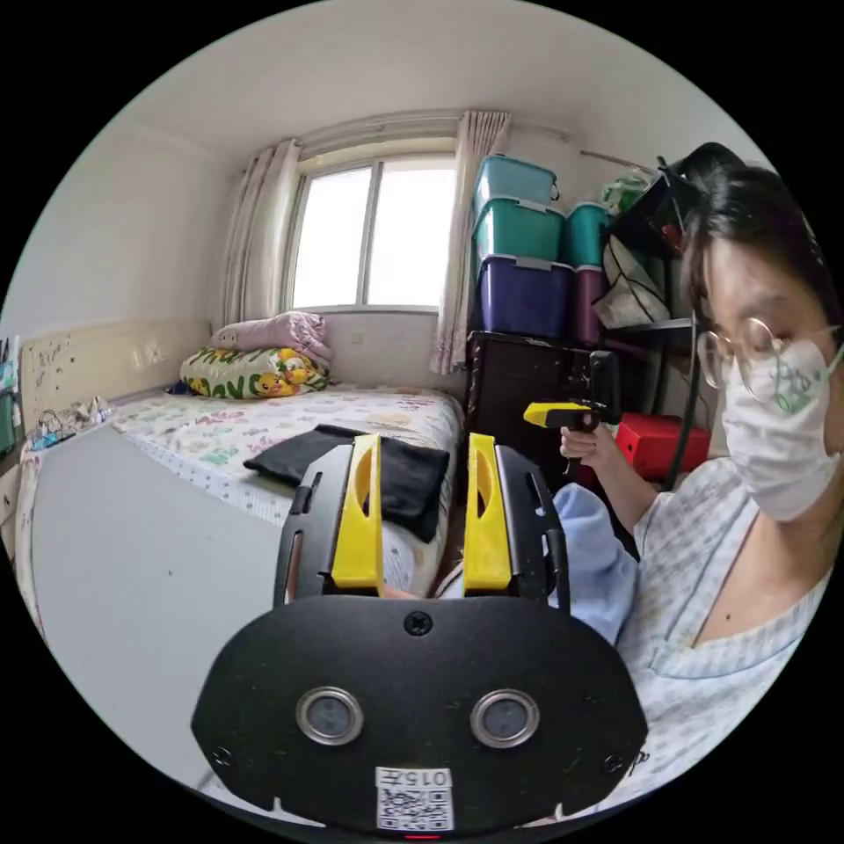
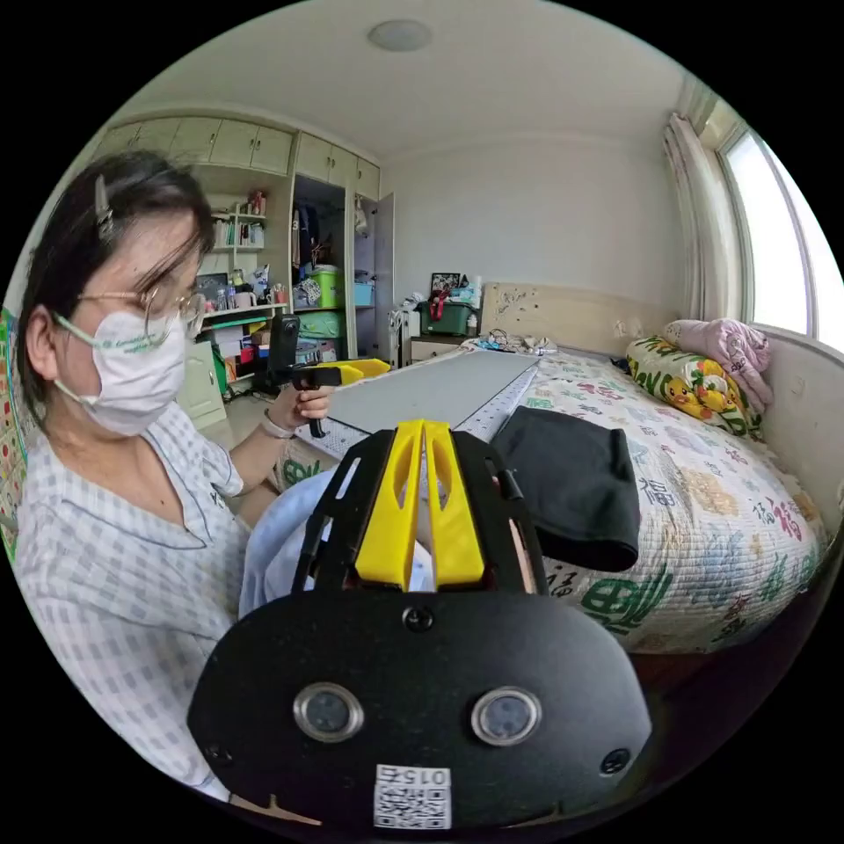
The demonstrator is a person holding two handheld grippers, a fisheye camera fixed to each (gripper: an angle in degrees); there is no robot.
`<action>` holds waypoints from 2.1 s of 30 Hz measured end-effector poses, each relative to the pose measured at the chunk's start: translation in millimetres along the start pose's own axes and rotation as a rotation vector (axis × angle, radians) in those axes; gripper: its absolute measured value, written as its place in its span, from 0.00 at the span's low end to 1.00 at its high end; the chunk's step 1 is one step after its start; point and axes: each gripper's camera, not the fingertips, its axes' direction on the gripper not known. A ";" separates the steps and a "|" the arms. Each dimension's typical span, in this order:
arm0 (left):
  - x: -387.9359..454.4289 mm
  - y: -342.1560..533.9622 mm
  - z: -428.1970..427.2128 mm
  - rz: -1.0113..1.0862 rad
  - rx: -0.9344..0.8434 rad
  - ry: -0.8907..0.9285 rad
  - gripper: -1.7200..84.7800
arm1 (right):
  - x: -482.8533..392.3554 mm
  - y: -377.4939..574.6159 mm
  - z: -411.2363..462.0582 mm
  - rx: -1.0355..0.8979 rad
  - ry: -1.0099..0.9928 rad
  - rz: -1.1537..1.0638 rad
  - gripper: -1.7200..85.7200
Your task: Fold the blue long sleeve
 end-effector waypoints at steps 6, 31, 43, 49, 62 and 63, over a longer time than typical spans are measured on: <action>23.1 162.8 -60.7 -0.345 0.076 0.002 0.17 | -117.7 41.1 -5.1 0.089 0.148 -0.086 0.01; 113.5 288.3 -35.0 -0.511 0.166 0.019 0.15 | -210.7 135.6 290.6 -0.587 0.214 -0.129 0.17; 125.8 283.4 -11.7 -0.520 0.169 0.011 0.16 | -217.2 184.2 224.6 -0.345 0.205 -0.080 0.08; 108.6 262.2 5.1 -0.527 0.147 0.054 0.18 | -197.2 229.9 103.0 -0.020 0.118 0.062 0.07; 136.0 226.0 77.2 -0.405 -0.034 0.052 0.07 | -183.1 311.7 -26.7 0.321 0.315 0.158 0.01; 144.5 222.6 69.2 -0.374 -0.017 0.026 0.07 | -178.8 315.3 -36.9 0.325 0.317 0.170 0.01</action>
